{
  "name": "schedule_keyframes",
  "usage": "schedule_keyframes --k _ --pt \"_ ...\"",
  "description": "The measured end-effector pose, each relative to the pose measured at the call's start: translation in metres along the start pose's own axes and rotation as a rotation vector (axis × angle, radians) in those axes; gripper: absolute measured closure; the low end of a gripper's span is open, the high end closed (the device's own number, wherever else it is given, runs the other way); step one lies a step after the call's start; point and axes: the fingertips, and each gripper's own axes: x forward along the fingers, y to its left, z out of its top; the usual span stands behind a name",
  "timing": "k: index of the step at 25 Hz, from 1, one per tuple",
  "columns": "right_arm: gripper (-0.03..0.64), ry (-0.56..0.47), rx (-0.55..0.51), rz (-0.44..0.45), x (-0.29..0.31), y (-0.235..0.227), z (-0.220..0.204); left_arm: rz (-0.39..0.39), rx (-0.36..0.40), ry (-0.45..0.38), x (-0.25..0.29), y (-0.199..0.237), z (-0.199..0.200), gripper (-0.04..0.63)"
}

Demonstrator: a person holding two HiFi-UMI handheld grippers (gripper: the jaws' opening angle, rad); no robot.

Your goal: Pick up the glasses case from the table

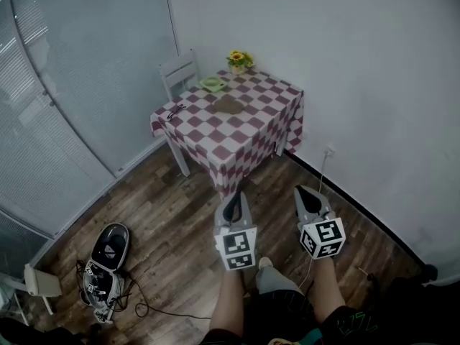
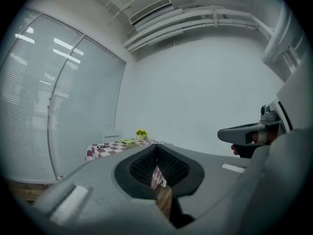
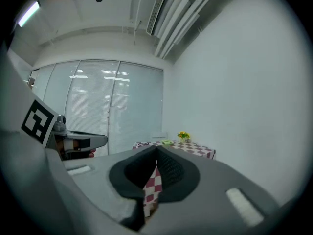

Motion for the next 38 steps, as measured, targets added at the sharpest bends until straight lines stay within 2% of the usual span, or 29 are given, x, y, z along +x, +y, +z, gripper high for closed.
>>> schedule_keyframes --k 6,15,18,25,31,34,38 --pt "0.612 0.062 0.023 0.096 0.064 -0.002 -0.034 0.082 -0.011 0.074 0.041 0.032 -0.031 0.584" --pt "0.612 0.104 0.087 0.121 0.138 -0.080 -0.042 0.140 -0.024 0.096 0.131 0.015 -0.031 0.584" --pt "0.612 0.100 0.091 0.132 0.155 -0.100 -0.035 0.142 -0.014 0.092 0.154 0.006 -0.021 0.584" --pt "0.612 0.031 0.060 0.179 0.185 -0.125 0.002 0.188 0.007 0.025 0.184 0.009 0.014 0.584" --pt "0.612 0.011 0.056 0.206 0.210 -0.128 0.018 0.217 0.019 -0.005 0.198 0.024 0.032 0.584" --pt "0.612 0.021 0.061 0.224 0.231 -0.121 0.010 0.239 0.022 0.013 0.207 0.043 0.022 0.584" --pt "0.612 0.062 0.058 0.243 0.259 -0.119 -0.012 0.316 0.007 0.067 0.224 0.087 -0.001 0.584"
